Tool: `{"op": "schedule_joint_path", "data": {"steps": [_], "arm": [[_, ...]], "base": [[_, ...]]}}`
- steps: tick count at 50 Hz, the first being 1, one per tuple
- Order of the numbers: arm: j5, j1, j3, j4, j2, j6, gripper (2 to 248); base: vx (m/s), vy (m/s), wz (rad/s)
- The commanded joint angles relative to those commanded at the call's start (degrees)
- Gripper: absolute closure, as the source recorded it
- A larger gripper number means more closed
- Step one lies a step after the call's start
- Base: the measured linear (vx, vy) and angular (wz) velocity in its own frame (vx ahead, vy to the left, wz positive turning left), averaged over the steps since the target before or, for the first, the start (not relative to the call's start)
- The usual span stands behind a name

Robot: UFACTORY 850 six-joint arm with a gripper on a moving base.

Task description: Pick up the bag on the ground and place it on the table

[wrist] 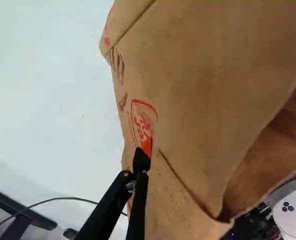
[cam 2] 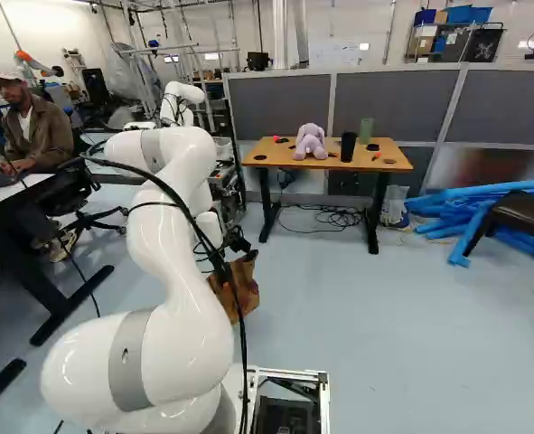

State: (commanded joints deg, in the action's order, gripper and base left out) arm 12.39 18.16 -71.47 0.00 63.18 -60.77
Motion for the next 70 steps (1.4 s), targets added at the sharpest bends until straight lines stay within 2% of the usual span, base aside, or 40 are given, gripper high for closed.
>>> {"op": "schedule_joint_path", "data": {"steps": [5, 13, 70], "arm": [[0.0, 0.0, 0.8, 0.0, -1.1, 1.4, 229], [0.0, 0.0, 2.1, 0.0, -2.9, 5.5, 229], [0.0, 0.0, 10.8, 0.0, -15.8, 39.7, 229]], "base": [[0.000, 0.000, 0.000], [0.000, 0.000, 0.000], [0.000, 0.000, 0.000]]}}
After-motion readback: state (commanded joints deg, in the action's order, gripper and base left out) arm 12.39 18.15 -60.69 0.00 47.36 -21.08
